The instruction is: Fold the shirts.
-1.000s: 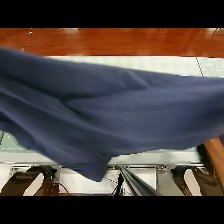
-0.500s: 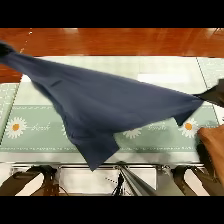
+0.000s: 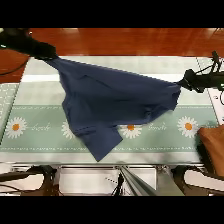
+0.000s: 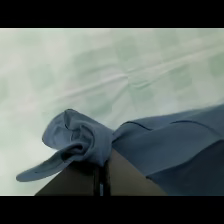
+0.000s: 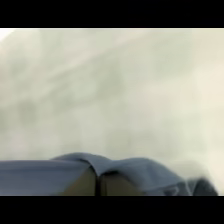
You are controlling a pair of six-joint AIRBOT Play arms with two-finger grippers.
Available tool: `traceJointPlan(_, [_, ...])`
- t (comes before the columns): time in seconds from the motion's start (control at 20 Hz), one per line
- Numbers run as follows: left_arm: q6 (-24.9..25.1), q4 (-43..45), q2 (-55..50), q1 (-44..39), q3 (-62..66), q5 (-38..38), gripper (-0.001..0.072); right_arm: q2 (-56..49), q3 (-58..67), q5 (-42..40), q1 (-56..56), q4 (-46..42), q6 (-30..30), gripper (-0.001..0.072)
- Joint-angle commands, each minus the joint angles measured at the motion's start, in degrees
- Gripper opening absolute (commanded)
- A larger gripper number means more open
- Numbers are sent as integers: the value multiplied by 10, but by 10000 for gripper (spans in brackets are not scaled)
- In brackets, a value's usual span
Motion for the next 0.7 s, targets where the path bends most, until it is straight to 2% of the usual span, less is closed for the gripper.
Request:
traceJointPlan(0.0, [0,-10,-74,-22,0,28,23,-44,-1,-173,11,4,-10,29])
traceJointPlan(0.15, [0,-10,-118,-40,0,14,24,-57,-1,-212,24,4,-10,30])
traceJointPlan(0.35, [-1,-12,-152,-55,0,-39,27,-66,-1,-196,37,-2,-12,34])
traceJointPlan(0.4, [0,-11,-153,-56,0,-57,57,-65,-1,-192,37,1,-12,54])
traceJointPlan(0.45, [0,-5,-152,-55,1,-72,143,-60,0,-185,35,-1,-13,166])
traceJointPlan(0.5, [0,6,-149,-51,6,-93,262,-52,4,-173,29,-2,-24,271])
traceJointPlan(0.55, [-2,20,-145,-43,15,-121,408,-38,14,-152,20,-3,-50,342])
traceJointPlan(0.6, [-14,31,-139,-31,25,-153,478,-23,26,-128,8,-3,-82,371])
traceJointPlan(0.65, [-34,32,-129,-17,30,-183,486,-2,41,-101,-10,-13,-108,371])
